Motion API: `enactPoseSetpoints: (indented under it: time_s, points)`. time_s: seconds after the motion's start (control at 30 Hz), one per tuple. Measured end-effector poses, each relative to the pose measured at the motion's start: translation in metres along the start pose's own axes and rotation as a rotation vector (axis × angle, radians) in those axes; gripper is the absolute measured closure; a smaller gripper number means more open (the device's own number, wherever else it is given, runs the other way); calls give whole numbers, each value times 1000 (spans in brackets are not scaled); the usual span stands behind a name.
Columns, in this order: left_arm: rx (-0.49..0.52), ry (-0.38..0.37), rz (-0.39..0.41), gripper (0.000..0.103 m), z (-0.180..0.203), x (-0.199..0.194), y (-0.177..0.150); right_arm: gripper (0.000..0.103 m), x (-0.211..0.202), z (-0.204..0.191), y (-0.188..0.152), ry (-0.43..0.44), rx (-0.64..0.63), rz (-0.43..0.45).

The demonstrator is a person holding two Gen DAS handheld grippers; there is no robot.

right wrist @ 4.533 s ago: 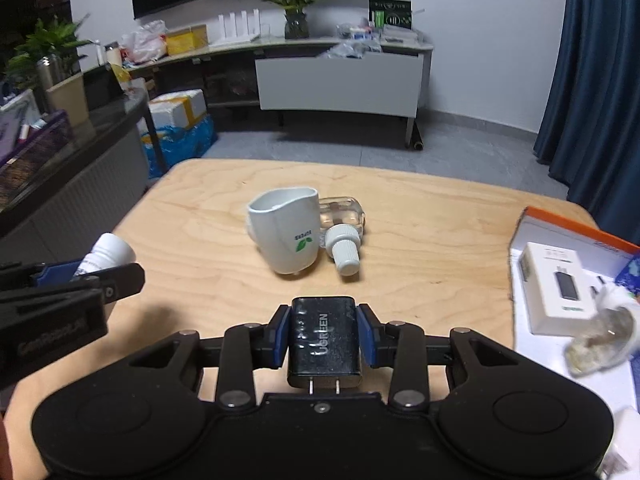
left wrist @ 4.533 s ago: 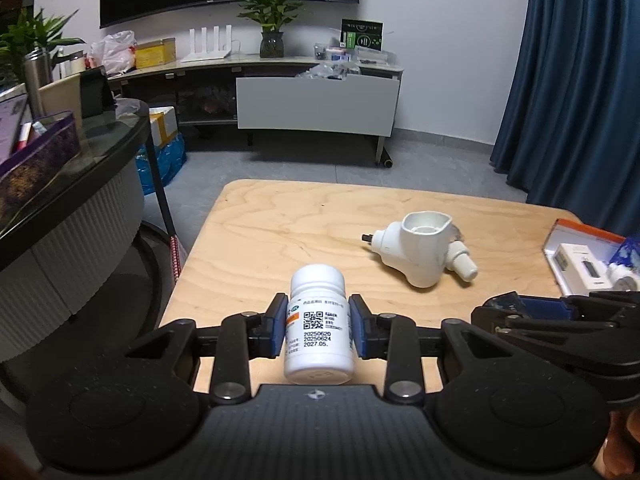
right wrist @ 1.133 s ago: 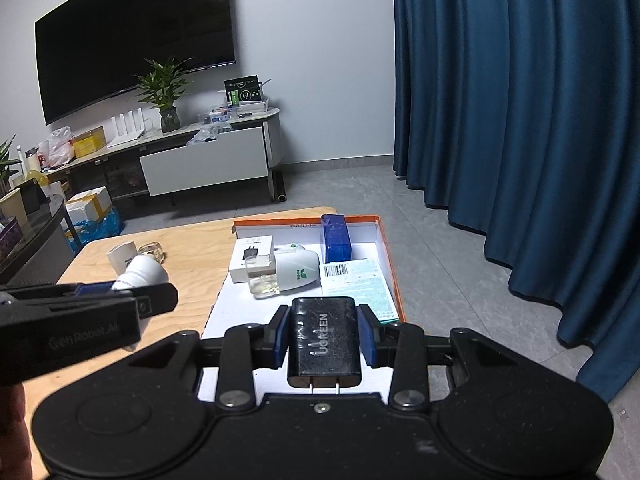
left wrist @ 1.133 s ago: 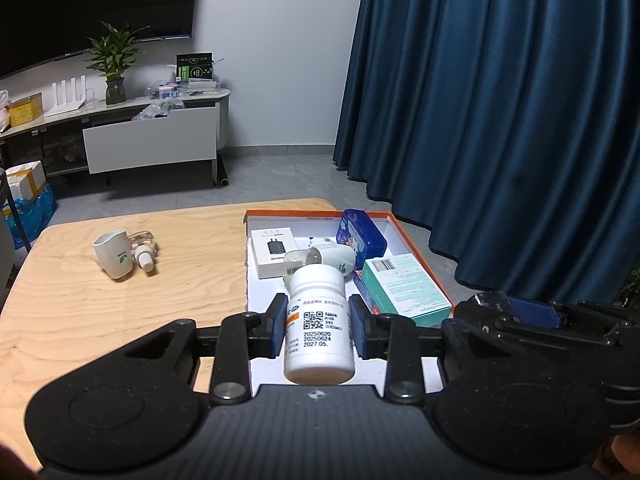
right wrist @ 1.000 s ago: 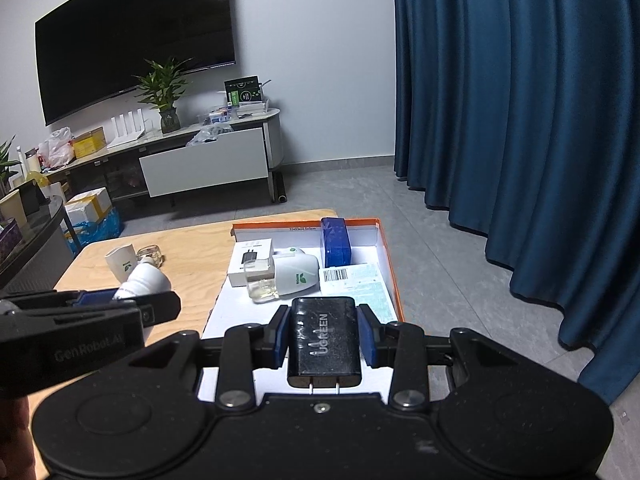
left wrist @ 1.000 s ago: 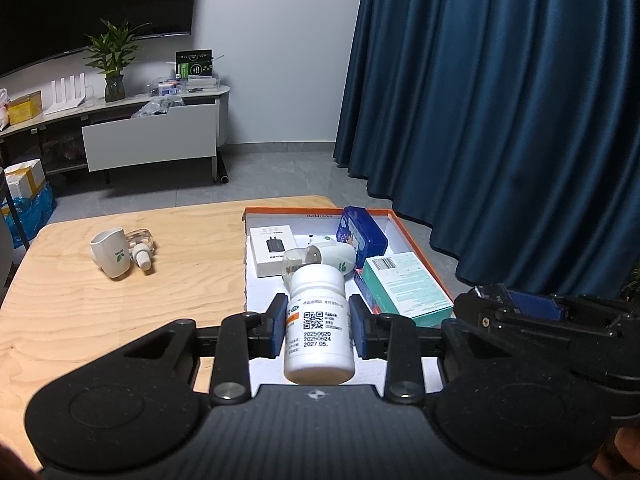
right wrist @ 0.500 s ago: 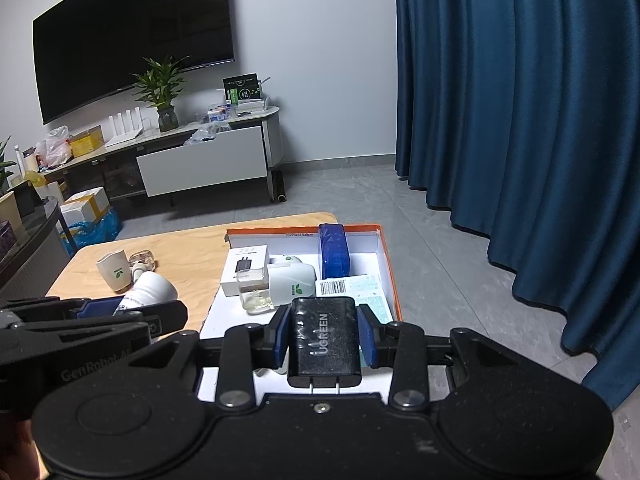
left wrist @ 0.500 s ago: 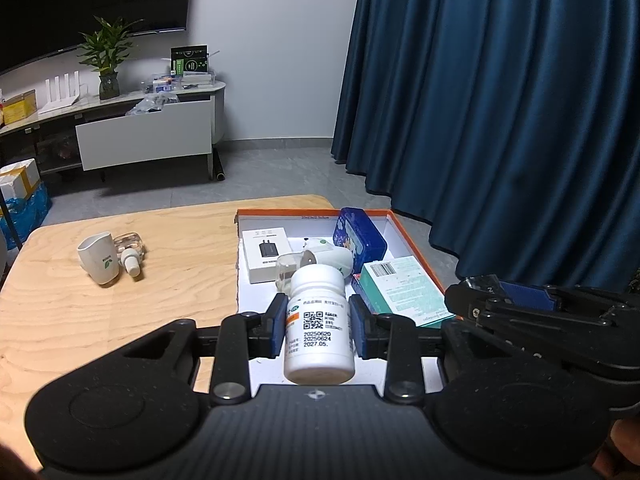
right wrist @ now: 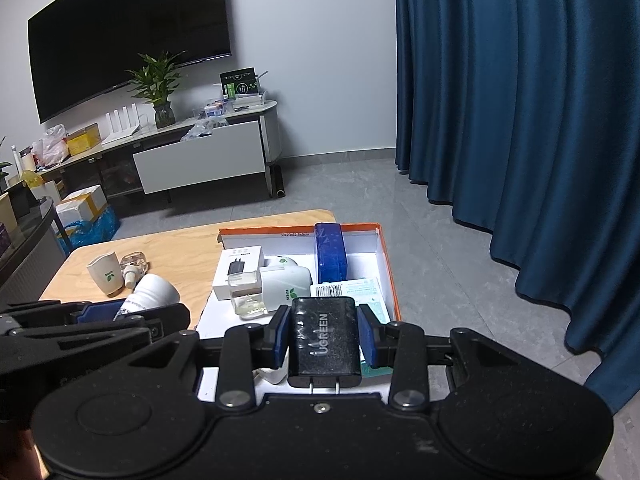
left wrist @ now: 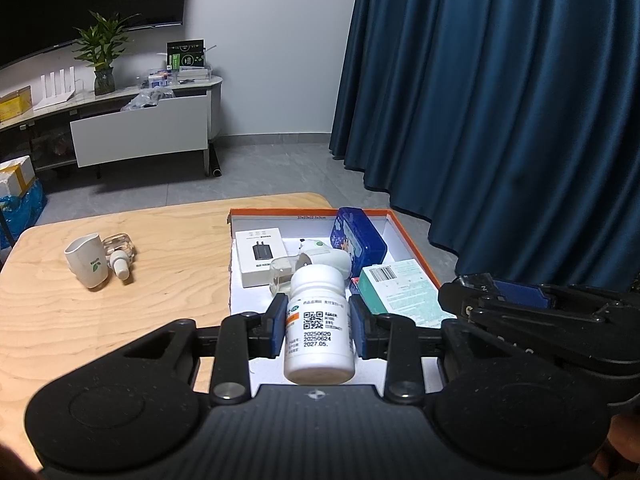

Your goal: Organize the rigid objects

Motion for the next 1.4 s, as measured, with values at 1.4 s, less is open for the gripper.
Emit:
enactPoseSetpoints:
  time_s: [1.4]
  points:
    - [4, -5, -30, 70, 11, 26, 7, 60, 30, 8, 6, 7, -1, -25]
Point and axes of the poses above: each gripper's, at about its wrist camera, not at the fingertips, and x roughly the way its jaws point, z to its right, y to its top, the point moved 2 cm from there along x, roughly the way its jaws point, and after that the axes turned 11 degrees about y, right-handed, at the moved point
